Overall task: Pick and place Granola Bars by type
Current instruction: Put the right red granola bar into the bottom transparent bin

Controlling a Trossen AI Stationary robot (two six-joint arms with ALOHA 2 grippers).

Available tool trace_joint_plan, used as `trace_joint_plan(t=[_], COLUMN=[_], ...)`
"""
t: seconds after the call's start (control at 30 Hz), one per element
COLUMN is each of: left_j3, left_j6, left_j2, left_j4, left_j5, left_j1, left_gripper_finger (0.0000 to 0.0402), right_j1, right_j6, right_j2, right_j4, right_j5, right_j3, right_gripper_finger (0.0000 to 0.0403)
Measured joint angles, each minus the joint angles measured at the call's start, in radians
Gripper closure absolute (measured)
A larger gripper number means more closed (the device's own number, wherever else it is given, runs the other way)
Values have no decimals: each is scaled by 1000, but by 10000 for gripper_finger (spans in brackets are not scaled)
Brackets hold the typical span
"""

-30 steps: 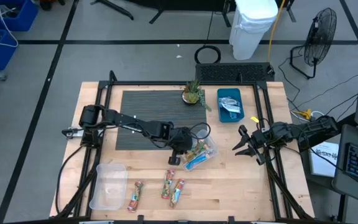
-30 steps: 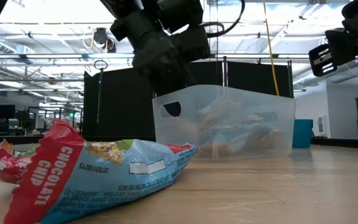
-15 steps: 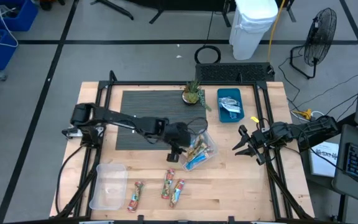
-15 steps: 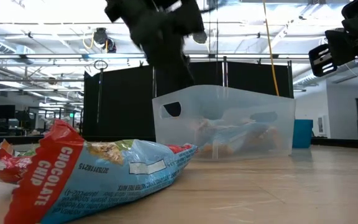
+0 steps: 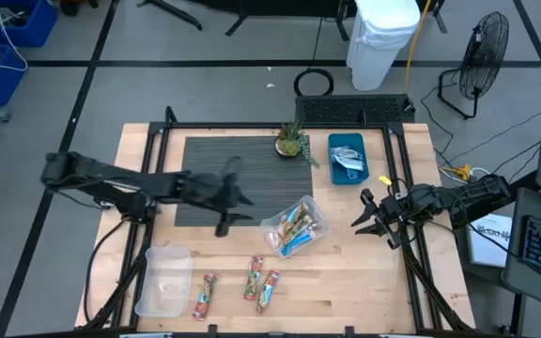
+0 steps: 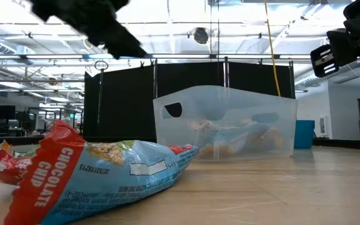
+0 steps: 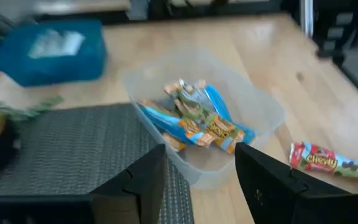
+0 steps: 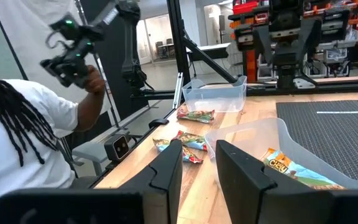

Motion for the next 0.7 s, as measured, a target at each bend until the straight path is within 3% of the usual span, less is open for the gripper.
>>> trace_joint_plan(t=[0.3,0.43,0.7], left_j3=[-335,-425,-552], left_j6=[-20,-16,8], left_j2=[-436,-592,-821], left_j4=[180,181,172], left_j5=[-52,-107,-105], left_j1=[-10,-10,-10], left_gripper_finger=[206,206,206], right_j1=[0,0,0], right_j6=[-27,-27,-27], right_j2=[0,0,0], right_j4=[-1,-1,6], right_j5=[0,0,2], right_j3=[0,0,0], right_gripper_finger=[314,314,314])
